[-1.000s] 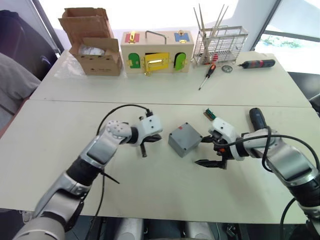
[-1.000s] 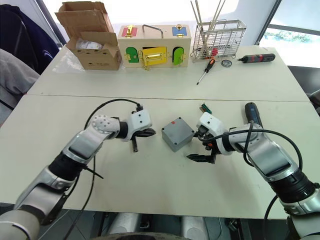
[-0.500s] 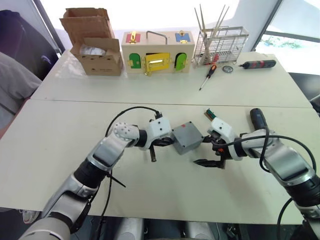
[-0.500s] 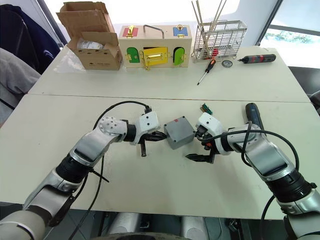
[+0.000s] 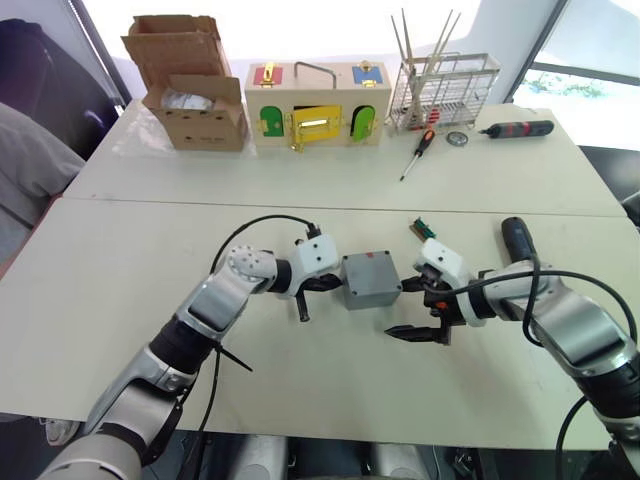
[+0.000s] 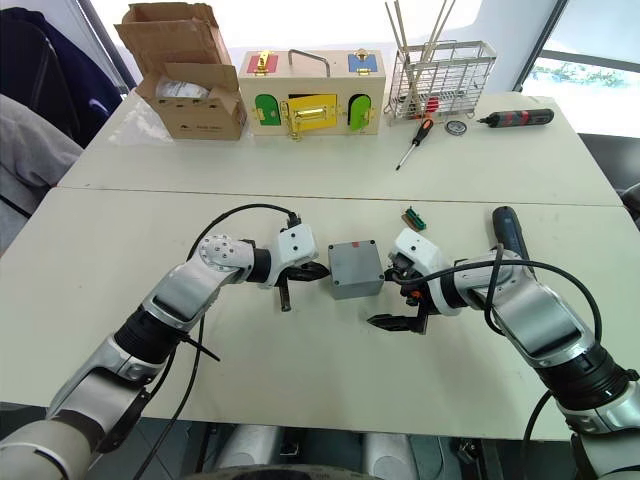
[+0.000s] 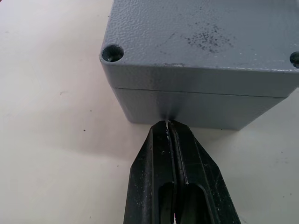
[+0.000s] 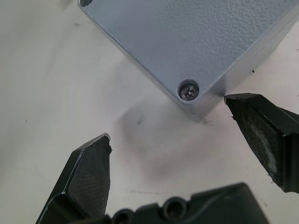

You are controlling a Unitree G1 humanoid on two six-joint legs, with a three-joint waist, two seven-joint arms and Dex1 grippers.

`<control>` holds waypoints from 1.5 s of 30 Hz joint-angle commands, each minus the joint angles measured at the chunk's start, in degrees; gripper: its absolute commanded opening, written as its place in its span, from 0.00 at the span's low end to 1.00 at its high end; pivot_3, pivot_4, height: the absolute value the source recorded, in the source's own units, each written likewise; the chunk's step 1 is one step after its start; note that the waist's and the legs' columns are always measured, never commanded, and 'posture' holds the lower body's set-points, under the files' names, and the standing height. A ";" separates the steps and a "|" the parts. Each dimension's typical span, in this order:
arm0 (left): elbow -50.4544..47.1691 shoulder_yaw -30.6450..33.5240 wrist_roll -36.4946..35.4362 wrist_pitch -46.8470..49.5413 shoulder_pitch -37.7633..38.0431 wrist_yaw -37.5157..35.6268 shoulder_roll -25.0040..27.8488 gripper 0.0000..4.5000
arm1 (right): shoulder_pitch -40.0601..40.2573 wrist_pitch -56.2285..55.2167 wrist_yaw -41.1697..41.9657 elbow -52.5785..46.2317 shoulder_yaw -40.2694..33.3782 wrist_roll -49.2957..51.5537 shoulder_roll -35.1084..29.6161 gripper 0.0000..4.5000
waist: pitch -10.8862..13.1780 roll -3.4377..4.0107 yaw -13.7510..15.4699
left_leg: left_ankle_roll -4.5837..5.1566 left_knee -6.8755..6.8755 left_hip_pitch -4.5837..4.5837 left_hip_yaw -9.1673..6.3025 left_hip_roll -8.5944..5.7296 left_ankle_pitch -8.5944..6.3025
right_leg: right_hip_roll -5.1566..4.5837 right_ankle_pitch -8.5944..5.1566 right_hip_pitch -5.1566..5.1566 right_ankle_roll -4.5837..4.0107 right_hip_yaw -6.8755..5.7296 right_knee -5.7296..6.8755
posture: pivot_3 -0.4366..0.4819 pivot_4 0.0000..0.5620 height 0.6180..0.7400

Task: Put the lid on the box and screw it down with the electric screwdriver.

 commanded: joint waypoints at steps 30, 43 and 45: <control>-18.51 21.17 -21.89 19.05 -2.02 1.63 2.59 0.00 | -9.39 -5.59 -14.64 19.21 -23.75 5.22 11.22 0.99 | -0.06 -0.08 -0.17 | -0.04 -0.01 0.00 -0.03 0.02 0.02 | -0.01 0.00 0.01 0.01 -0.01 0.07 | 0.48 0.27 1.00; -20.39 18.18 -22.36 18.42 0.75 5.75 4.13 0.00 | -10.18 -26.37 -16.09 38.89 -19.25 -2.56 16.85 0.62 | -0.06 -0.07 -0.38 | -0.07 -0.05 0.02 0.01 0.01 0.03 | 0.00 0.01 -0.01 0.01 -0.01 0.10 | 0.48 0.27 1.00; -20.53 17.91 -22.38 18.32 0.92 6.03 4.19 0.00 | -10.33 -27.56 -16.04 40.39 -19.12 -2.99 17.08 0.62 | -0.06 -0.08 -0.42 | -0.07 -0.05 0.03 0.01 0.01 0.03 | 0.00 0.00 -0.01 0.01 -0.01 0.10 | 0.48 0.27 1.00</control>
